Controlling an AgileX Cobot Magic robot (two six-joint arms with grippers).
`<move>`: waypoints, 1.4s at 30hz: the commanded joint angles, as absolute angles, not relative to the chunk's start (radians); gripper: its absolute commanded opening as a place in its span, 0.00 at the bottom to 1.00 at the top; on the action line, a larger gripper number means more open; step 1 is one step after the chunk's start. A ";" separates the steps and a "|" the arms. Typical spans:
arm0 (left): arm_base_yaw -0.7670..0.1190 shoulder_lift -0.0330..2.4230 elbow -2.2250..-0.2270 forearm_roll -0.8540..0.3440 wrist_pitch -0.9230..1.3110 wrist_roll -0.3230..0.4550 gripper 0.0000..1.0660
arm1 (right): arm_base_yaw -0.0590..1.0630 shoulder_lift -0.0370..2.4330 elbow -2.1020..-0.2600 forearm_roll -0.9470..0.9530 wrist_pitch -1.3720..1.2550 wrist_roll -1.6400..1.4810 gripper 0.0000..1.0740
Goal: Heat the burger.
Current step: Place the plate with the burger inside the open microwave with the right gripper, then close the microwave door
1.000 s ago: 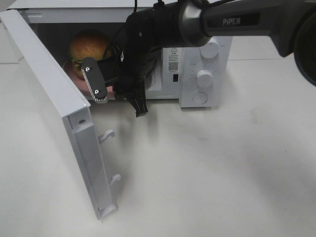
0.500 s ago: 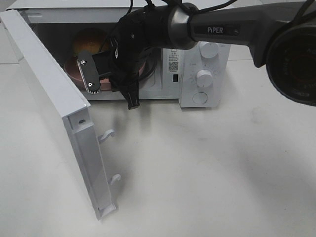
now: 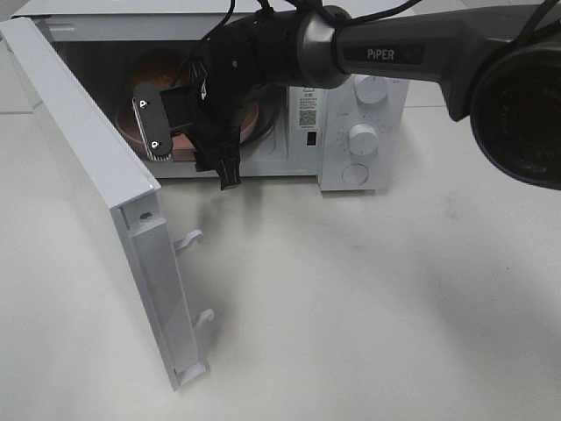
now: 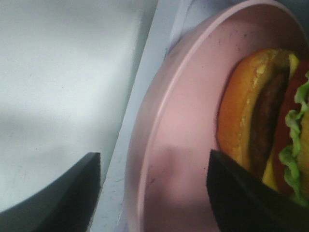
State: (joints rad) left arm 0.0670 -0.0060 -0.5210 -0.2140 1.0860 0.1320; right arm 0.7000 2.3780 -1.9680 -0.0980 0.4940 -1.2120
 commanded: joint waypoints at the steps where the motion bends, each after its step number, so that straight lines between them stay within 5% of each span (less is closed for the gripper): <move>1: 0.061 -0.022 -0.518 -0.223 1.072 0.134 0.94 | 0.712 2.361 -1.974 -0.086 0.505 -1.207 0.62; 11: 0.061 -0.022 -0.518 -0.223 1.072 0.134 0.94 | 0.713 2.278 -1.873 -0.086 0.483 -1.199 0.63; 19: 0.061 -0.022 -0.518 -0.223 1.072 0.134 0.94 | 0.710 2.175 -1.697 -0.094 0.397 -1.186 0.75; 42: 0.061 -0.022 -0.518 -0.223 1.072 0.134 0.94 | 0.663 1.872 -1.333 -0.172 0.377 -1.149 0.71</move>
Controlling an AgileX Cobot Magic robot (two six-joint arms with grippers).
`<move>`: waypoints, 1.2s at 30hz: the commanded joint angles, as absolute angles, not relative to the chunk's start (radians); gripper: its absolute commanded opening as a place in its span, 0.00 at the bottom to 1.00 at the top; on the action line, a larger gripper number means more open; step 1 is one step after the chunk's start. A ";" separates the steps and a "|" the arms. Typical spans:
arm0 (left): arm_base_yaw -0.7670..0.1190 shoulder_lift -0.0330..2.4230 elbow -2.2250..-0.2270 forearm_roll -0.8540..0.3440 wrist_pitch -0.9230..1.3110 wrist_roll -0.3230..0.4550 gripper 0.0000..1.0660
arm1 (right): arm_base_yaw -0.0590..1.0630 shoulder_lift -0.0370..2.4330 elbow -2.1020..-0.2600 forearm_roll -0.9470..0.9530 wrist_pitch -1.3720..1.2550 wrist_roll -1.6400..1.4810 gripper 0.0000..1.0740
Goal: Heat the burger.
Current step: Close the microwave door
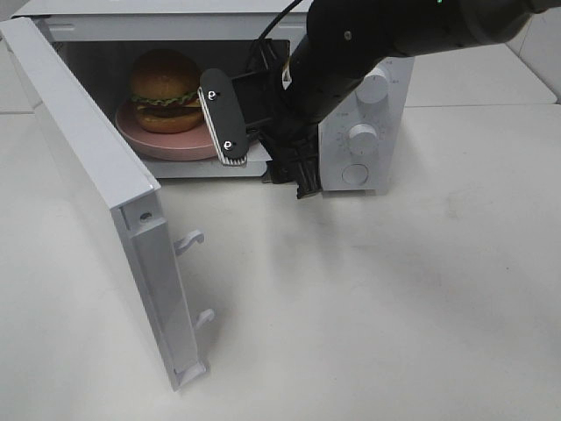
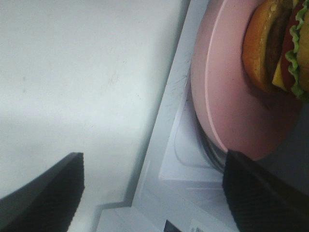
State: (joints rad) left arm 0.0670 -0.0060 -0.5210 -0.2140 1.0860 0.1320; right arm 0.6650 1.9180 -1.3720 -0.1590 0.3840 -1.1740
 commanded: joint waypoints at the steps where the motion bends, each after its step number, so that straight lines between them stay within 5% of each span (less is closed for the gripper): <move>1: 0.061 -0.022 -0.518 -0.223 1.072 0.134 0.94 | 0.663 1.872 -1.333 -0.172 0.377 -1.149 0.71; 20: 0.061 -0.022 -0.518 -0.223 1.072 0.134 0.94 | 0.663 1.576 -1.059 -0.251 0.389 -0.601 0.71; 36: 0.061 -0.022 -0.518 -0.223 1.072 0.134 0.94 | 0.663 1.319 -0.864 -0.250 0.722 -0.028 0.71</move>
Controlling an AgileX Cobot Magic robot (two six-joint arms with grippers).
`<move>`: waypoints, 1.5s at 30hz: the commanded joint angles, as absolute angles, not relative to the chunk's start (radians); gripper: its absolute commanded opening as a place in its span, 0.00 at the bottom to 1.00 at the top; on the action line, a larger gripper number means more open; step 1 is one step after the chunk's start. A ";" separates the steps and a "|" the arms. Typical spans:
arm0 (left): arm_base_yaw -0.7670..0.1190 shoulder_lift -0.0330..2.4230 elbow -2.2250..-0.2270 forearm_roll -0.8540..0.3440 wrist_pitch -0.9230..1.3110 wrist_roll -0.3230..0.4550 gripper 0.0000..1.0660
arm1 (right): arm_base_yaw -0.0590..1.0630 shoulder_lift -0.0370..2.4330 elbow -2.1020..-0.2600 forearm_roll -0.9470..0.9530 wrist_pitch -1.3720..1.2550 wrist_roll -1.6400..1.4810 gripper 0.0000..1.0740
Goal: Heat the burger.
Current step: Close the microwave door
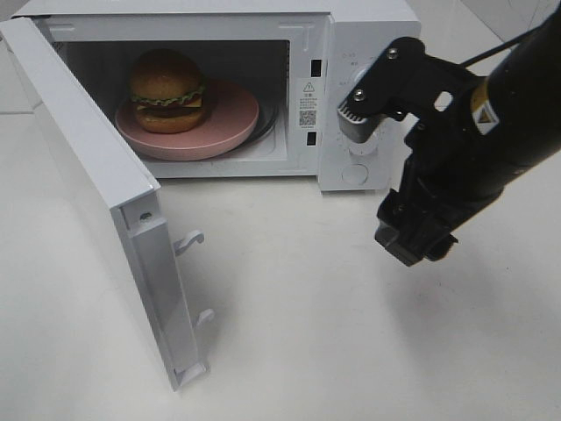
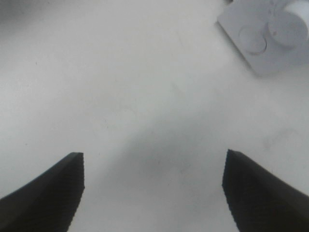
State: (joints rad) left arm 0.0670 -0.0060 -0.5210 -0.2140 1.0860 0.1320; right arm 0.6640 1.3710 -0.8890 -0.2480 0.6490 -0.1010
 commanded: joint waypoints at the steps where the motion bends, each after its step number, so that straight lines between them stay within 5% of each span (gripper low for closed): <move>1: 0.061 -0.022 -0.518 -0.223 1.072 0.134 0.94 | 0.663 1.296 -0.853 -0.251 0.745 -0.012 0.71; 32: 0.061 -0.022 -0.518 -0.223 1.072 0.134 0.94 | 0.663 0.635 -0.730 -0.244 1.153 0.119 0.71; 45: 0.061 -0.022 -0.518 -0.223 1.072 0.134 0.94 | 0.382 0.426 -0.584 -0.230 1.076 0.132 0.71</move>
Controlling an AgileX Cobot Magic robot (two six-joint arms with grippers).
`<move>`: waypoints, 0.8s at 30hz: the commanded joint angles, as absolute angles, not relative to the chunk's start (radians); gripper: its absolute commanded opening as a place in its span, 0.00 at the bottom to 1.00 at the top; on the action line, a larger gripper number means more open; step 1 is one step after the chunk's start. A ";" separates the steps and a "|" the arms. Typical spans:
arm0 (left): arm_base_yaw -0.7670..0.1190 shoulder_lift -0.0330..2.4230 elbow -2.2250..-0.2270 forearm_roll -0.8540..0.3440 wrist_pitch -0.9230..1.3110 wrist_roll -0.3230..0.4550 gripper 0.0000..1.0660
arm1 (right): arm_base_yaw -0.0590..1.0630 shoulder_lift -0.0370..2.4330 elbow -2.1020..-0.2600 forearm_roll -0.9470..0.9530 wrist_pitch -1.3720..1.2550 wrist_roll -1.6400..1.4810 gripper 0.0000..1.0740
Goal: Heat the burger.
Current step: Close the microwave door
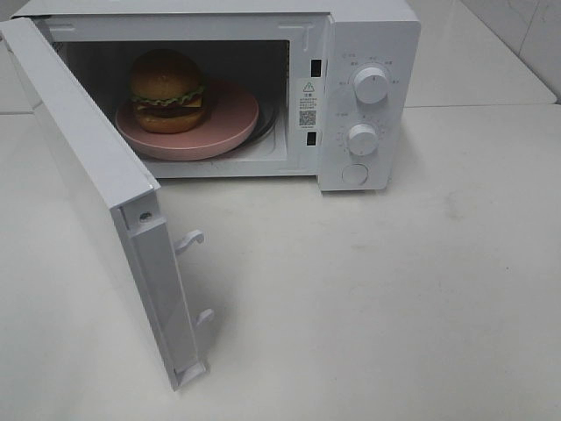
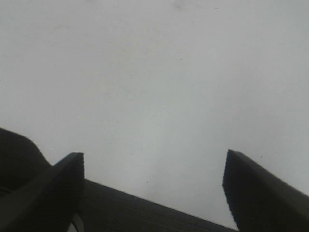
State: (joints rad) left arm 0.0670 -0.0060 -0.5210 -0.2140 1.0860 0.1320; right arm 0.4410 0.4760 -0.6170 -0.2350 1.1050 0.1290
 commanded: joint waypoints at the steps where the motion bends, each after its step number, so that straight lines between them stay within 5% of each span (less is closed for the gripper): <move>1: 0.061 -0.022 -0.518 -0.223 1.072 0.134 0.94 | 0.361 0.408 -0.573 -0.222 1.066 0.132 0.71; 10: 0.061 -0.022 -0.518 -0.223 1.072 0.134 0.94 | 0.165 0.187 -0.505 -0.142 0.996 0.120 0.71; 24: 0.061 -0.022 -0.518 -0.223 1.072 0.134 0.94 | 0.076 -0.035 -0.505 -0.125 0.996 0.125 0.71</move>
State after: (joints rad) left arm 0.0670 -0.0060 -0.5210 -0.2140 1.0860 0.1320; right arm 0.0830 -0.0050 -0.5070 -0.1260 1.0060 0.1290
